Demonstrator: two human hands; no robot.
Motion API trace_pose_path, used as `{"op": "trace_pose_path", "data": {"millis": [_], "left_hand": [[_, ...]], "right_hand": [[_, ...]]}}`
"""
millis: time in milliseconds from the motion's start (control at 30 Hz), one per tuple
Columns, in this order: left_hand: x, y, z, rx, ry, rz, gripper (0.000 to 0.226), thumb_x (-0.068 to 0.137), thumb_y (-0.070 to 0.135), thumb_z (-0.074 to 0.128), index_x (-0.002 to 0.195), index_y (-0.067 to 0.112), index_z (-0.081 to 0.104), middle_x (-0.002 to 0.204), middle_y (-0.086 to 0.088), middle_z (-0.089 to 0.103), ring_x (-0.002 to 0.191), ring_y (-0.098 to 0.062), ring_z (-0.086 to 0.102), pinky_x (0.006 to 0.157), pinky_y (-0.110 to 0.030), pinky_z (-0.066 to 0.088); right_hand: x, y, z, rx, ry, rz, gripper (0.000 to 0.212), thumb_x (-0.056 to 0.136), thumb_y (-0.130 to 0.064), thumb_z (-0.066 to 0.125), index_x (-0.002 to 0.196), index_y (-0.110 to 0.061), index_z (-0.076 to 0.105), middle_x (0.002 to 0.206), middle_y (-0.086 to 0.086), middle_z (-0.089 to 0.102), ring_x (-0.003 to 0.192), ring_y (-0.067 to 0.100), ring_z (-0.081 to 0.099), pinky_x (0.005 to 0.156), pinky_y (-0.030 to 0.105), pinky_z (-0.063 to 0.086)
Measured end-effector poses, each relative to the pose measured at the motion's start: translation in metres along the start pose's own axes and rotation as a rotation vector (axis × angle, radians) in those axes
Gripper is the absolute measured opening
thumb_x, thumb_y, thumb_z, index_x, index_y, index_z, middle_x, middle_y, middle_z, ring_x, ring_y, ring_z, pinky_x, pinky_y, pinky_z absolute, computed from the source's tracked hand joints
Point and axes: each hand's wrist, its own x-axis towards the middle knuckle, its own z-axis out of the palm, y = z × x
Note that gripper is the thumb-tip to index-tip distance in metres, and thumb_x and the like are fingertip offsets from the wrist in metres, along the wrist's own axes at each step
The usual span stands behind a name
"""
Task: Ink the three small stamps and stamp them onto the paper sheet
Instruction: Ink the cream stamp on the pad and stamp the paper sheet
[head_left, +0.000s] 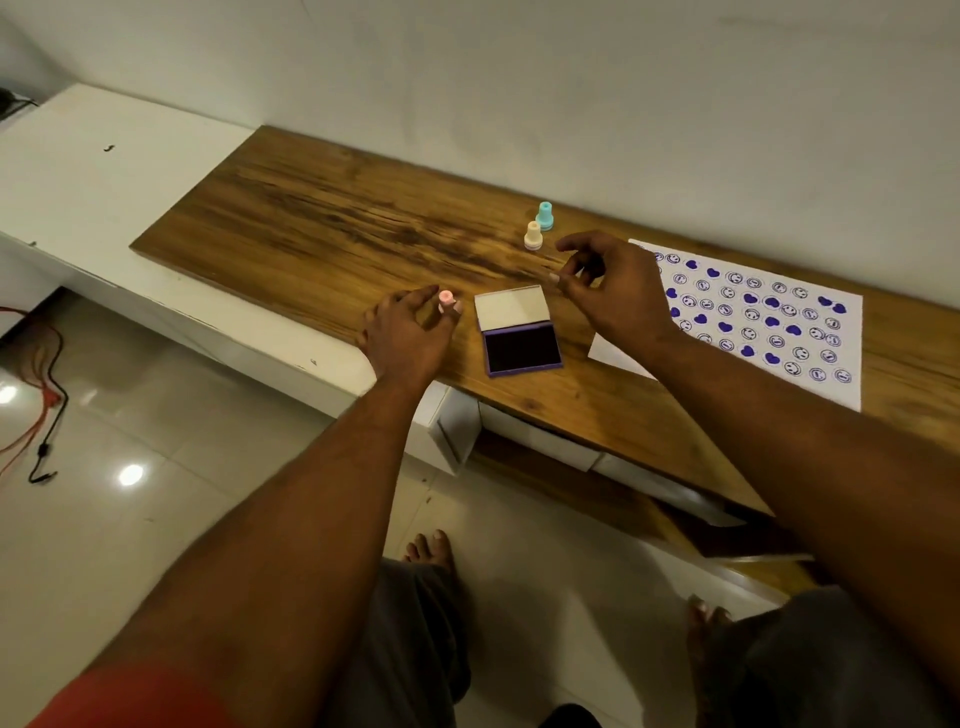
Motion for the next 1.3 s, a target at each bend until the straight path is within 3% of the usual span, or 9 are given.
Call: {"op": "trace_pose_path", "data": {"millis": [133,267,500,633,867,1000,1067,1200,1300], "left_hand": [[0.000,0.013,-0.009,-0.152,0.129,-0.013,0.069,0.083,0.074,0.068,0.140,0.035,0.063,0.145,0.001,0.059,0.138,-0.025,0.046,0.114,-0.050,0.030],[0.000,0.029,-0.019,-0.253,0.323,-0.001,0.064,0.084,0.075,0.065,0.133,0.034,0.067,0.142,0.002,0.060,0.134,-0.022,0.050,0.109,-0.043,0.034],[0.000,0.035,-0.015,-0.311,0.309,0.007,0.058,0.088,0.072,0.062,0.131,0.033,0.068,0.143,0.004,0.057,0.134,-0.020,0.050,0.110,-0.047,0.036],[0.001,0.037,-0.013,-0.326,0.300,-0.005,0.055,0.091,0.071,0.061,0.130,0.033,0.069,0.142,0.006,0.057,0.132,-0.018,0.051,0.110,-0.047,0.036],[-0.005,0.048,-0.013,-0.250,0.294,0.061,0.049,0.093,0.066,0.063,0.127,0.031,0.071,0.139,0.004,0.060,0.130,-0.017,0.053,0.108,-0.045,0.036],[-0.014,0.052,-0.013,-0.046,0.183,0.296,0.051,0.090,0.065,0.067,0.129,0.033,0.069,0.135,0.004,0.064,0.128,-0.020,0.053,0.106,-0.043,0.032],[-0.020,0.058,-0.010,0.054,0.107,0.435,0.048,0.088,0.065,0.068,0.124,0.033,0.071,0.124,0.008,0.070,0.122,-0.019,0.056,0.103,-0.044,0.030],[-0.035,0.068,-0.005,0.096,0.050,0.568,0.031,0.091,0.058,0.068,0.113,0.037,0.076,0.108,0.017,0.074,0.115,-0.013,0.059,0.101,-0.040,0.025],[-0.038,0.073,-0.005,0.081,0.043,0.564,0.033,0.091,0.058,0.068,0.114,0.035,0.077,0.106,0.016,0.074,0.114,-0.013,0.060,0.101,-0.041,0.027]], "right_hand": [[0.039,-0.005,0.008,-0.237,0.029,-0.037,0.041,0.093,-0.033,0.073,0.132,-0.020,0.067,0.106,0.001,0.076,0.093,0.017,0.069,0.088,0.032,0.054],[0.078,-0.009,0.034,-0.544,-0.122,-0.045,0.044,0.093,-0.042,0.069,0.128,-0.015,0.065,0.117,0.012,0.072,0.106,0.032,0.067,0.083,0.033,0.048],[0.101,-0.001,0.068,-0.714,-0.120,0.012,0.041,0.101,-0.034,0.059,0.130,-0.005,0.057,0.120,0.020,0.067,0.107,0.038,0.066,0.087,0.042,0.054],[0.107,0.006,0.067,-0.694,-0.119,-0.005,0.036,0.101,-0.026,0.060,0.128,-0.004,0.053,0.114,0.023,0.067,0.100,0.040,0.066,0.073,0.036,0.042],[0.091,-0.004,0.048,-0.566,-0.076,-0.014,0.027,0.090,-0.028,0.062,0.112,-0.012,0.064,0.099,0.014,0.072,0.088,0.033,0.066,0.070,0.030,0.044],[0.057,-0.020,0.019,-0.153,0.030,0.045,0.038,0.083,-0.049,0.079,0.104,-0.019,0.073,0.089,-0.001,0.077,0.083,0.015,0.071,0.077,0.029,0.054],[0.030,-0.025,0.003,-0.012,0.023,0.062,0.033,0.080,-0.051,0.082,0.098,-0.024,0.078,0.084,-0.009,0.077,0.078,0.005,0.071,0.070,0.022,0.054],[-0.012,-0.019,-0.018,-0.006,-0.067,0.106,0.021,0.085,-0.041,0.081,0.101,-0.028,0.078,0.083,-0.018,0.074,0.078,-0.009,0.068,0.061,0.005,0.046],[-0.018,-0.014,-0.023,-0.015,-0.080,0.100,0.021,0.087,-0.038,0.080,0.104,-0.025,0.078,0.083,-0.019,0.071,0.075,-0.008,0.066,0.059,0.001,0.043]]}}
